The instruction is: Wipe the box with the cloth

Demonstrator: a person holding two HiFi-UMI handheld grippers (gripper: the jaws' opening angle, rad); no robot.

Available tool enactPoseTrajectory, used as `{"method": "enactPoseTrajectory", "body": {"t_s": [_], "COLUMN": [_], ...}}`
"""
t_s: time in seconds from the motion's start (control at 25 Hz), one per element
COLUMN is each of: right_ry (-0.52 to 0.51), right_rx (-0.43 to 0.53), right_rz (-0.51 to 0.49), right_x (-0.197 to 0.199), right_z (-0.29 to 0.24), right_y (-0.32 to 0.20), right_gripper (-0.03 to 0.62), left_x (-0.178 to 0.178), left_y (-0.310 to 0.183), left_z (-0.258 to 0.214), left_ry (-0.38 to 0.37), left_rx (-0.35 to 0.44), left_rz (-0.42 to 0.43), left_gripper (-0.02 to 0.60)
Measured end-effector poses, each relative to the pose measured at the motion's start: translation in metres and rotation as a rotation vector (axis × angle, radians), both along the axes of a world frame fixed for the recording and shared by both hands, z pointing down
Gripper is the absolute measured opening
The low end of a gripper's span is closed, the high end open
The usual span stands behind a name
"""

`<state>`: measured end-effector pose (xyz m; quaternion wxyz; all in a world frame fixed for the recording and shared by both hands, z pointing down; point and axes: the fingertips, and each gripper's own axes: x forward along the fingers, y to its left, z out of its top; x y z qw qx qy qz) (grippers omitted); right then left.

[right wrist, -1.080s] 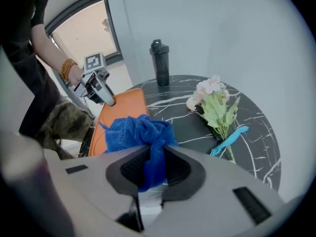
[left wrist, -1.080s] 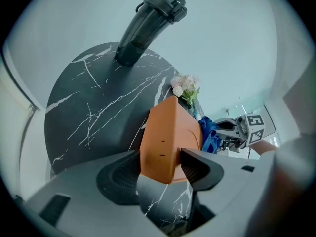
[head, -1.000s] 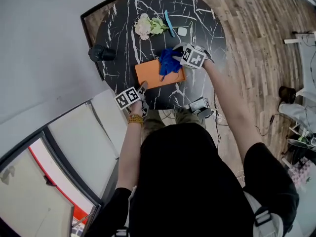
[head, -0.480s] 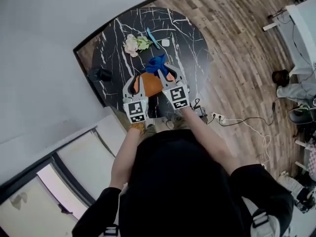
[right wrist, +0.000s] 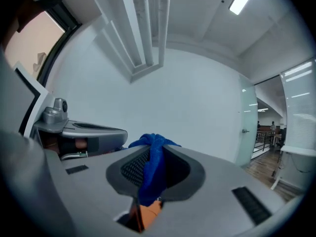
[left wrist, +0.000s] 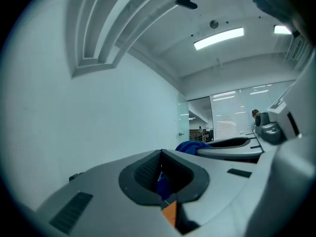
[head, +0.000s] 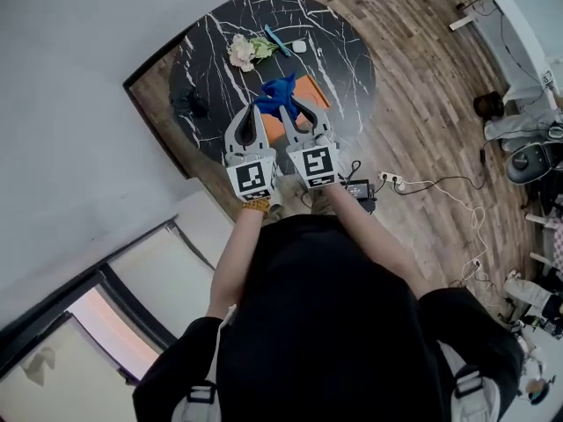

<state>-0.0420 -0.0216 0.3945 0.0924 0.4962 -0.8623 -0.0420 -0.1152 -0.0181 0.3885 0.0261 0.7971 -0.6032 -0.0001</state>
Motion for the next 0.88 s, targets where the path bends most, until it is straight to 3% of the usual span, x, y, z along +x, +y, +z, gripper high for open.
{"method": "enactPoseTrajectory", "body": {"t_s": [0.28,0.52,0.68,0.88], "right_ry": [0.013,0.004,-0.006,-0.007], "right_rx": [0.017,0.045,0.043,0.045], "right_rz": [0.001,-0.006,0.016,0.017], "right_x": [-0.017,-0.033,-0.028,-0.026], "right_z": [-0.004,-0.012,-0.013,-0.01], "right_y": [0.025,0.046,0.051,0.046], "right_gripper": [0.052,0.052,0.052,0.052], "left_x": [-0.022,-0.023,-0.02,-0.015], "left_y": [0.026,0.047,0.054,0.051], "left_z": [0.0,-0.01,-0.014,-0.009], "left_ry": [-0.011,-0.04,-0.086,-0.091], "left_rx": [0.017,0.048,0.069,0.068], "left_rz": [-0.012,0.019,0.026,0.035], "left_gripper": [0.005,0.005,0.005,0.005]}}
